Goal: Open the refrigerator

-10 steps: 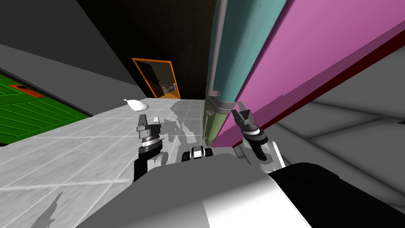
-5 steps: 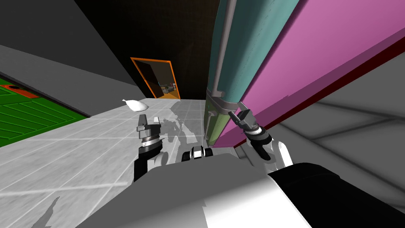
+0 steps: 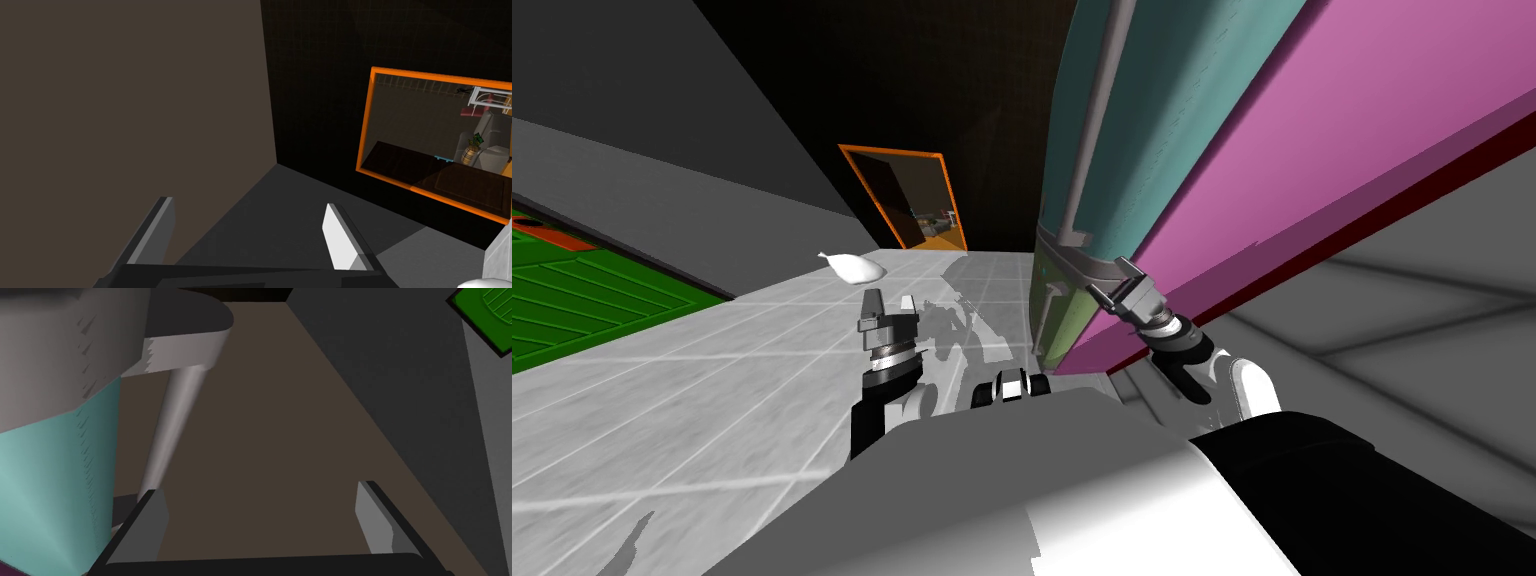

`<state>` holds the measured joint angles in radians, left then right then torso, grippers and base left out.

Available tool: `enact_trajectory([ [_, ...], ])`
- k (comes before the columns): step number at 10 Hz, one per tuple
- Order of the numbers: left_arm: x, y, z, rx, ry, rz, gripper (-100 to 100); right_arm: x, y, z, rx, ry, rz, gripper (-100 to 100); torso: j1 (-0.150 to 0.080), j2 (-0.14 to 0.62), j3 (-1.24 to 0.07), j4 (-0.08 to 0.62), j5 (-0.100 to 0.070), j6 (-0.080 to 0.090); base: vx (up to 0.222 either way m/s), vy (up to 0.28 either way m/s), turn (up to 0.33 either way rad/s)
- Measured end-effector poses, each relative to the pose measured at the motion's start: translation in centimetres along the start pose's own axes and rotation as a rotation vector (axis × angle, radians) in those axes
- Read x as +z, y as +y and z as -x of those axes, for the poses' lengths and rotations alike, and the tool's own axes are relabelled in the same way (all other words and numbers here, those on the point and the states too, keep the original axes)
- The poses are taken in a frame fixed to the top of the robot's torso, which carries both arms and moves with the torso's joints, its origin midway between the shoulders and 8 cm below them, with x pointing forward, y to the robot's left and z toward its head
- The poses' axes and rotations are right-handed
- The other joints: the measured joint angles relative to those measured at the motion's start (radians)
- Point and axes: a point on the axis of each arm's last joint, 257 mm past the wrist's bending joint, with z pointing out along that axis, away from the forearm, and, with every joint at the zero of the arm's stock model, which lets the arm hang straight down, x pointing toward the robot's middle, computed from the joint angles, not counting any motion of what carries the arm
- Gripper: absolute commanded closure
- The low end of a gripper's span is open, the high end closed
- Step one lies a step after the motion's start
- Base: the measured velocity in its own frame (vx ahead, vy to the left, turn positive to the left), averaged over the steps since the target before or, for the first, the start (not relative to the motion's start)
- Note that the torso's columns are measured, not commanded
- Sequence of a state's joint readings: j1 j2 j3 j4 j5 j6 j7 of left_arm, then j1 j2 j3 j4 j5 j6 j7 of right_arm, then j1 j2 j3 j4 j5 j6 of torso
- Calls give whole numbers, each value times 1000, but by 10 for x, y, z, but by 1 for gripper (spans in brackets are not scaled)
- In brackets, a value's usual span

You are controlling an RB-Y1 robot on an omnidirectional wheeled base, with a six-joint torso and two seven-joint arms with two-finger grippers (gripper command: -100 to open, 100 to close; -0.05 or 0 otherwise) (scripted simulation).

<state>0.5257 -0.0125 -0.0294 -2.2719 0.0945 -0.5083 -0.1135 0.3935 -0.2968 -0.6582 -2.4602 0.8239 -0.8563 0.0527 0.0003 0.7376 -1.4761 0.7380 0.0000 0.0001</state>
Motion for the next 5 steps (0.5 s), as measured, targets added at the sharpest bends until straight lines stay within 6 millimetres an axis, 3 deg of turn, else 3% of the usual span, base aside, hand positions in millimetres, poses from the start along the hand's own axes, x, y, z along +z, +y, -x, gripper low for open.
enact_trajectory([
  [5,0,0,0,0,0,0,0,-9,-13,-20,-190,136,14,-100,-1,1,0,0,0,0,40,72,-24],
])
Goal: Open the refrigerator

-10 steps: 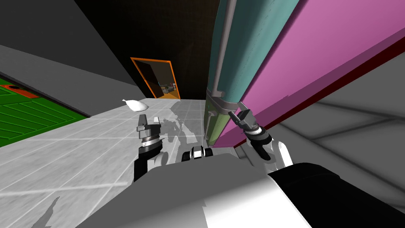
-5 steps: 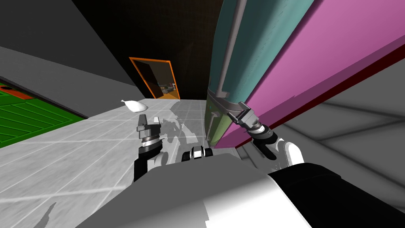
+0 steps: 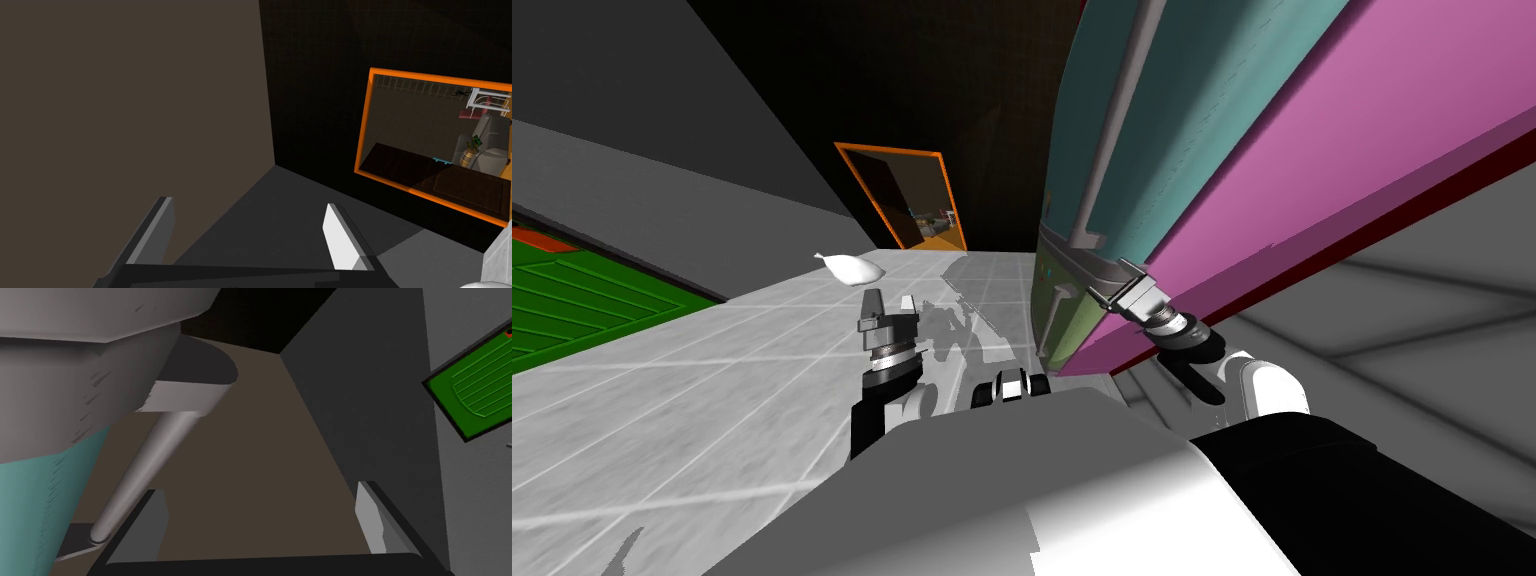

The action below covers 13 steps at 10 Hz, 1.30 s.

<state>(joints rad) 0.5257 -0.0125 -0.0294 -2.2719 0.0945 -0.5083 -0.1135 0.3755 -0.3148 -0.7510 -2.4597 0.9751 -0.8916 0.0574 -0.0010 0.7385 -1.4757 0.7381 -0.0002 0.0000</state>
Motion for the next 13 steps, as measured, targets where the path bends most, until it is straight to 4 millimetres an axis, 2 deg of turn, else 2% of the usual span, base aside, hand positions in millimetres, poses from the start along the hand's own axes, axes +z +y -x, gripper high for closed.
enact_trajectory([
  [4,0,0,0,0,0,0,0,-7,-17,-19,-148,114,2,-100,1,-1,0,0,0,0,41,71,-21],
  [13,0,0,0,0,0,0,0,-39,-63,-51,-459,378,-10,-100,2,0,0,0,0,0,35,65,-20],
])
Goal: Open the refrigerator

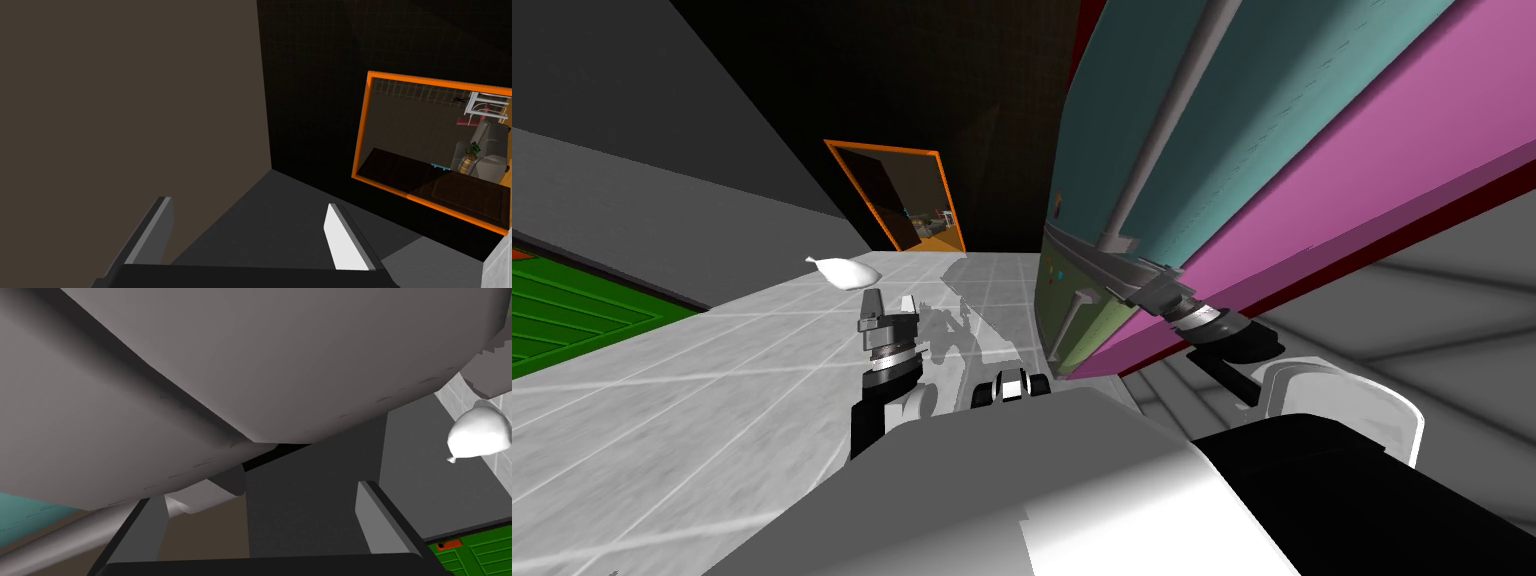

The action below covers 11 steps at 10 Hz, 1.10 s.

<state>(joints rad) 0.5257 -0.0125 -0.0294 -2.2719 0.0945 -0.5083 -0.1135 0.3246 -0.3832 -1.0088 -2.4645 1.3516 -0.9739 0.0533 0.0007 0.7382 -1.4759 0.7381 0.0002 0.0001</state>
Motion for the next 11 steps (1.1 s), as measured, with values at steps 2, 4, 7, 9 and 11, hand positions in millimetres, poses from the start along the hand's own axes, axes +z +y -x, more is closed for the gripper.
enact_trajectory([
  [2,0,0,0,0,0,0,0,-4,-7,-13,-58,52,-2,-100,-1,-1,-1,0,0,0,39,59,-20],
  [4,0,0,0,0,0,0,0,-7,-15,-22,-117,105,-4,-100,-2,-2,-2,0,0,0,41,77,-23],
  [7,0,0,0,0,0,0,0,-20,-34,-39,-218,200,-10,-100,-4,-2,-2,0,0,0,29,59,-15],
  [9,0,0,0,0,0,0,0,-24,-41,-47,-271,247,-13,-100,-5,-2,-3,0,0,0,29,58,-17],
  [11,0,0,0,0,0,0,0,-31,-57,-53,-358,310,-19,-100,-4,-3,-3,0,0,0,46,74,-28],
])
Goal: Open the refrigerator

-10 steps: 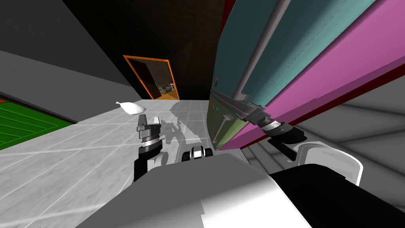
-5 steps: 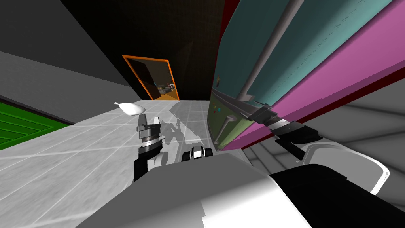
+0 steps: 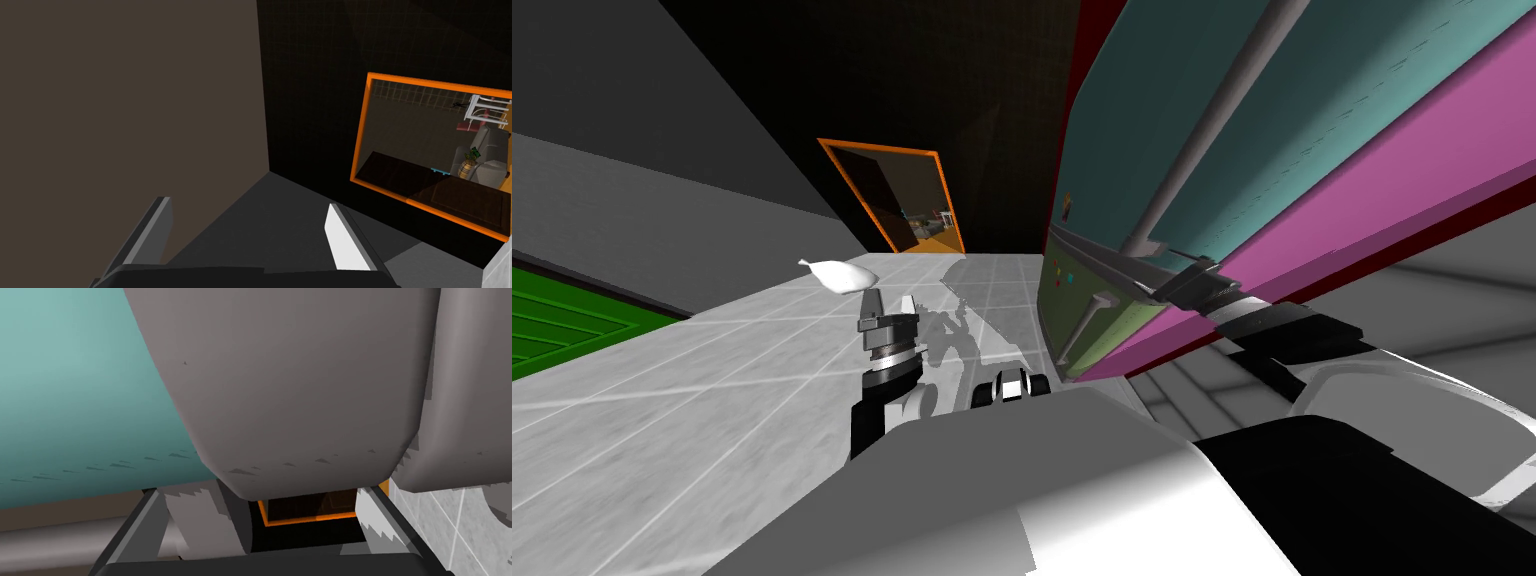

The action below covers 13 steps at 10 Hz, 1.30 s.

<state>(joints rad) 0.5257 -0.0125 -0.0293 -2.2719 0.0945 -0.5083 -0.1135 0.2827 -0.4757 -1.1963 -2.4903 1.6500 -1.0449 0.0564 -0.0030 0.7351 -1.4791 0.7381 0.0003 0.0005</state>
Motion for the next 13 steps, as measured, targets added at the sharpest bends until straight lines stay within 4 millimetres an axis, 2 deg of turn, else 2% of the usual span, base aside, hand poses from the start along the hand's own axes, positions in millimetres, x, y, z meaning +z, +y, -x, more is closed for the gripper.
enact_trajectory([
  [2,0,0,0,0,0,0,0,-5,-15,-9,-81,55,-14,-100,1,2,2,0,0,-1,38,54,-13],
  [6,0,0,0,0,0,0,0,-9,-31,-9,-160,88,-25,-100,2,-1,1,-1,-1,-1,47,15,9],
  [7,0,0,0,0,0,0,0,-9,-31,-10,-158,89,-24,100,2,1,2,-1,-1,-1,10,-3,-6],
  [10,0,0,0,0,0,0,0,-14,-40,-19,-167,124,-47,100,6,-1,3,-5,-5,0,86,195,11],
  [13,0,0,0,0,0,0,0,-25,-47,-38,-175,191,-54,100,-1,-6,-1,-7,-6,-3,112,296,-4],
])
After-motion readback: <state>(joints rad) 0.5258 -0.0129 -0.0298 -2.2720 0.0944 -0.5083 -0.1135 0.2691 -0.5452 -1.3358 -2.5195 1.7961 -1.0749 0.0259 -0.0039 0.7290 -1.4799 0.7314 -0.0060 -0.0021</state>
